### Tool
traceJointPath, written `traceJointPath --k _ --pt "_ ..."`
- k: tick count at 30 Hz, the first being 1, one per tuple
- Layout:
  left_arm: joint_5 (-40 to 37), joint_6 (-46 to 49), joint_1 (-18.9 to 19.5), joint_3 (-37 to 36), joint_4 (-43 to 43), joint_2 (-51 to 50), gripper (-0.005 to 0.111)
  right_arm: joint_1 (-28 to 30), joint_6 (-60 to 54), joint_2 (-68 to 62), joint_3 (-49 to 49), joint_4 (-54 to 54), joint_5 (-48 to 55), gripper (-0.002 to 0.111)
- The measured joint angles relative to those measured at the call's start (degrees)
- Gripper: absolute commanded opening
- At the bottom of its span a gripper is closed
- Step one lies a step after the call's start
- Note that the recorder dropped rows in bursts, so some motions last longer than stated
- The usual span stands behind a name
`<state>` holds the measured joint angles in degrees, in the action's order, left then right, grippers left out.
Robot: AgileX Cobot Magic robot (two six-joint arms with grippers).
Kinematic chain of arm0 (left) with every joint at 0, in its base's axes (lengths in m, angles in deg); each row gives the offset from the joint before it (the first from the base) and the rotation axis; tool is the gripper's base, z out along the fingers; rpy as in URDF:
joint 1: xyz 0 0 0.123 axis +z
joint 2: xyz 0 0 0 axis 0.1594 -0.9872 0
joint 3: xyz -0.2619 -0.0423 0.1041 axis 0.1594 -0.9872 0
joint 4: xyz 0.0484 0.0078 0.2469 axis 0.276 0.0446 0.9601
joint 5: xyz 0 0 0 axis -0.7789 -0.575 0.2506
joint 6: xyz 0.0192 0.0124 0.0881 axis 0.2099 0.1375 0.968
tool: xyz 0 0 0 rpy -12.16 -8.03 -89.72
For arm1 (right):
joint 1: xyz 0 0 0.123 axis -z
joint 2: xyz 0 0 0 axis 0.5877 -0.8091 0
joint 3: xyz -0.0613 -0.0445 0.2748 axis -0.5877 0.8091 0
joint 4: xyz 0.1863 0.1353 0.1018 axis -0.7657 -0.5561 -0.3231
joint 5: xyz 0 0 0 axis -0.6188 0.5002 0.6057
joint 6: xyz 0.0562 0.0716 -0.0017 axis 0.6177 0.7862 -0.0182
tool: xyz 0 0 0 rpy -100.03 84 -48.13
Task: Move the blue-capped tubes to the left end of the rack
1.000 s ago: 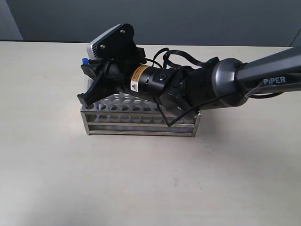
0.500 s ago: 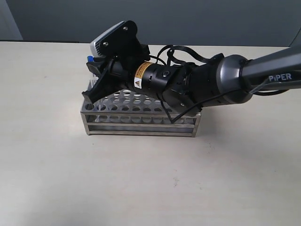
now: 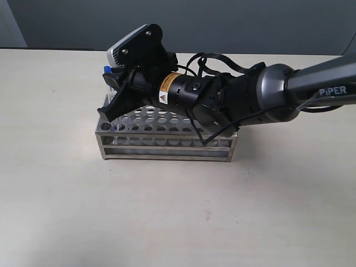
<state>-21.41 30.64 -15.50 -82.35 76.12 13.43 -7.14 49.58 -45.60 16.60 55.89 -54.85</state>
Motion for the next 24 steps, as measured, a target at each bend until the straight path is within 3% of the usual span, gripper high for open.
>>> traceJointPath --k 24 --pt "0.00 0.00 0.00 0.00 0.00 0.00 0.000 0.60 -2.57 -0.50 0.11 0.01 -2.67 -0.001"
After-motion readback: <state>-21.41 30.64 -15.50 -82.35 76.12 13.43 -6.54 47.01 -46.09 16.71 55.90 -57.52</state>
